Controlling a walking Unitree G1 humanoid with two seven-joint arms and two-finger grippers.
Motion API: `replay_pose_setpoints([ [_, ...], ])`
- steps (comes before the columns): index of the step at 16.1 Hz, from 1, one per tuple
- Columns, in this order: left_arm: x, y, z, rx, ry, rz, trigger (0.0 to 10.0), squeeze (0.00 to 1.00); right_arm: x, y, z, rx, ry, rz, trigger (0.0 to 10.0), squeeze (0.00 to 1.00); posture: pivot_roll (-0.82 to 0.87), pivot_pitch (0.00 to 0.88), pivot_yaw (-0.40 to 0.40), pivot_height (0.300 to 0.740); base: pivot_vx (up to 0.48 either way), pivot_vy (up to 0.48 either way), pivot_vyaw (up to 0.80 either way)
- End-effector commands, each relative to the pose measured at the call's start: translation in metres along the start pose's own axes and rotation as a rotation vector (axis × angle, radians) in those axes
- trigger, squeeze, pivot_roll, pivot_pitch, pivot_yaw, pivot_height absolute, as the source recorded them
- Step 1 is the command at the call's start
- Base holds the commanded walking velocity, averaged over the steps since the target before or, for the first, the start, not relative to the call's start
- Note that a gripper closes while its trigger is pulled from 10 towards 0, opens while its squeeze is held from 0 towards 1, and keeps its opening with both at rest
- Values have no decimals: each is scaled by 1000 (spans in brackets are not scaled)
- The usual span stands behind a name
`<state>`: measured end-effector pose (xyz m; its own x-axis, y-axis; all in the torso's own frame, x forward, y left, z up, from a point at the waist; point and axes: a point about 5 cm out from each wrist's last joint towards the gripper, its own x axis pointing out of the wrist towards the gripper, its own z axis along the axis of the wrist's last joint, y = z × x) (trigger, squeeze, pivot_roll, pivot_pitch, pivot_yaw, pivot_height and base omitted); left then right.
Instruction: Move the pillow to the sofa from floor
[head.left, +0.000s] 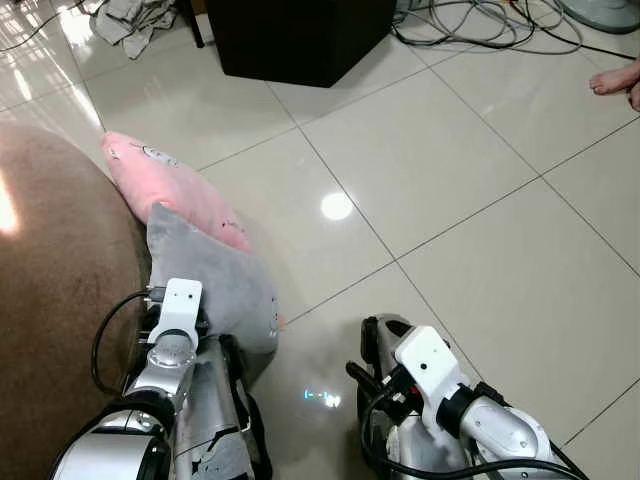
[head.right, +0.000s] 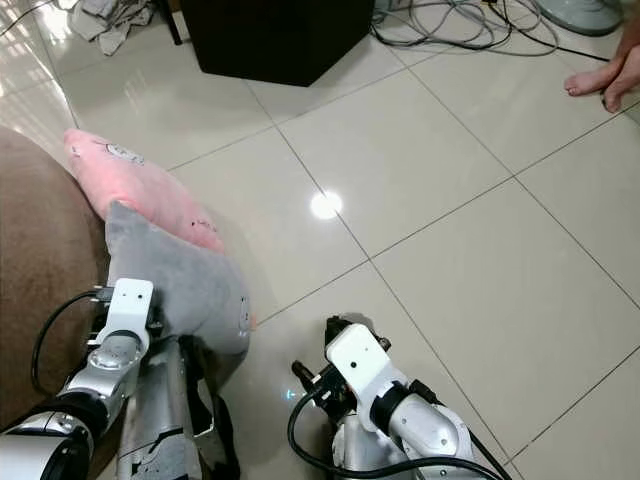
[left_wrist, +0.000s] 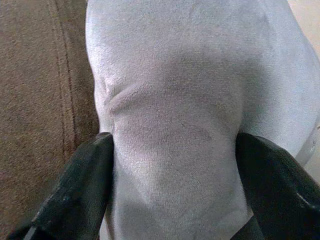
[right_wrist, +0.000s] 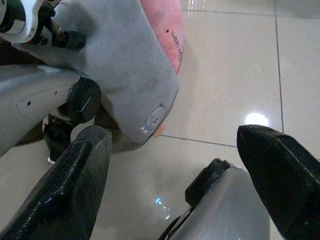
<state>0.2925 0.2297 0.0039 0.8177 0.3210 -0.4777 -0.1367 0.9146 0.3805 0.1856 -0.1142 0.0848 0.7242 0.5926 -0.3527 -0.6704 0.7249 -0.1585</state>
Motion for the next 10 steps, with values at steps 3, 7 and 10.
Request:
replay_pose_setpoints([
  [3,-3,-1,-14,10,59,-14,0,0,-6,11,1,53,-17,105,10000,0,-214,338,0,555,0,0,0],
  [7,-2,0,-10,5,43,-13,0,0,-14,20,8,59,-92,235,10000,0,-212,342,4,555,0,0,0],
  [10,-1,-1,-7,-8,32,-26,0,0,-21,15,8,32,-88,264,10000,0,-211,343,5,555,0,0,0],
])
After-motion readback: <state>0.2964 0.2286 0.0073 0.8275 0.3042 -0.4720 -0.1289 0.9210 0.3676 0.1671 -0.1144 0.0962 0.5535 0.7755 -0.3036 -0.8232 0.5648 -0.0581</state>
